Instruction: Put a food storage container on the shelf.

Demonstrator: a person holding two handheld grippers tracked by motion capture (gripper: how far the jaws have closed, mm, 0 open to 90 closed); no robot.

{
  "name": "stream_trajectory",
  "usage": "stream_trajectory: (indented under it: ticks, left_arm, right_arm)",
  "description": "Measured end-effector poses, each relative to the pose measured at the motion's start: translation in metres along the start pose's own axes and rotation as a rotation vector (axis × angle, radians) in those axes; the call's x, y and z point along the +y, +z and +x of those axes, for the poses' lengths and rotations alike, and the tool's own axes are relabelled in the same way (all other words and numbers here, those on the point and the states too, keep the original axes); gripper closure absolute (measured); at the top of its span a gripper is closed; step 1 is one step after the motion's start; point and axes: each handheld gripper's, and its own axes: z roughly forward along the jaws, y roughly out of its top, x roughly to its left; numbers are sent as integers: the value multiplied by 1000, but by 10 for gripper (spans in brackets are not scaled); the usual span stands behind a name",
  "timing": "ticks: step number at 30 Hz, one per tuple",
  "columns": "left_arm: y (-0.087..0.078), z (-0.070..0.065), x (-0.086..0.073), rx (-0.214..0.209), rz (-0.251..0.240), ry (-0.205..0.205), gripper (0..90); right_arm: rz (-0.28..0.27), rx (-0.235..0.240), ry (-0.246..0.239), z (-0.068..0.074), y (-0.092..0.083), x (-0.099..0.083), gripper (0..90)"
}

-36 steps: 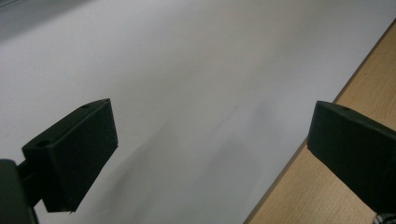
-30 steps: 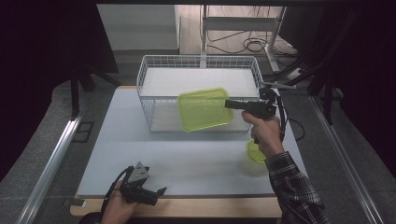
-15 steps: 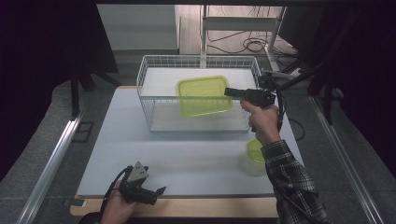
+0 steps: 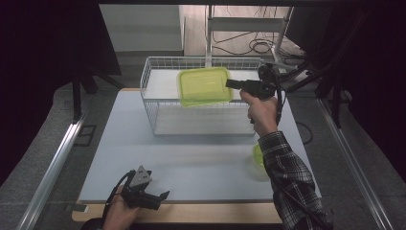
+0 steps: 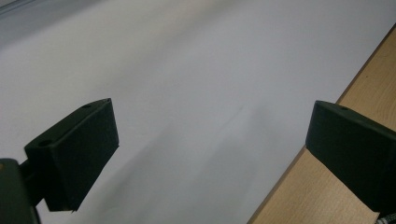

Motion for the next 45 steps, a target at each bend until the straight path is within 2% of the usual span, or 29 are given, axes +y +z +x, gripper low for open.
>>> stream_trajectory:
  ticks: [4,7,21,29,32,34,42,45]
  left_arm:
    - [0,0,0,0,0,2,24]
    - [0,0,0,-1,2,1,24]
    - [1,0,-1,-2,10,5,24]
    - [1,-1,-1,-3,13,7,24]
    - [1,-1,-1,-4,14,8,24]
    - [2,-1,-1,-4,16,9,24]
    - [2,-1,-1,-4,21,12,24]
    - [2,-1,-1,-3,21,12,24]
  right_arm:
    - [-18,-14,0,0,3,5,798]
    - [-35,-41,3,0,5,10,798]
    - [-51,-115,4,-9,15,17,797]
    - [-66,-126,4,-12,19,17,791]
    - [-66,-132,-17,-12,21,17,779]
    - [-59,-155,-40,-12,22,17,762]
    - [-44,-192,-68,-15,26,19,734]
    - [-36,-213,-93,-14,28,21,723]
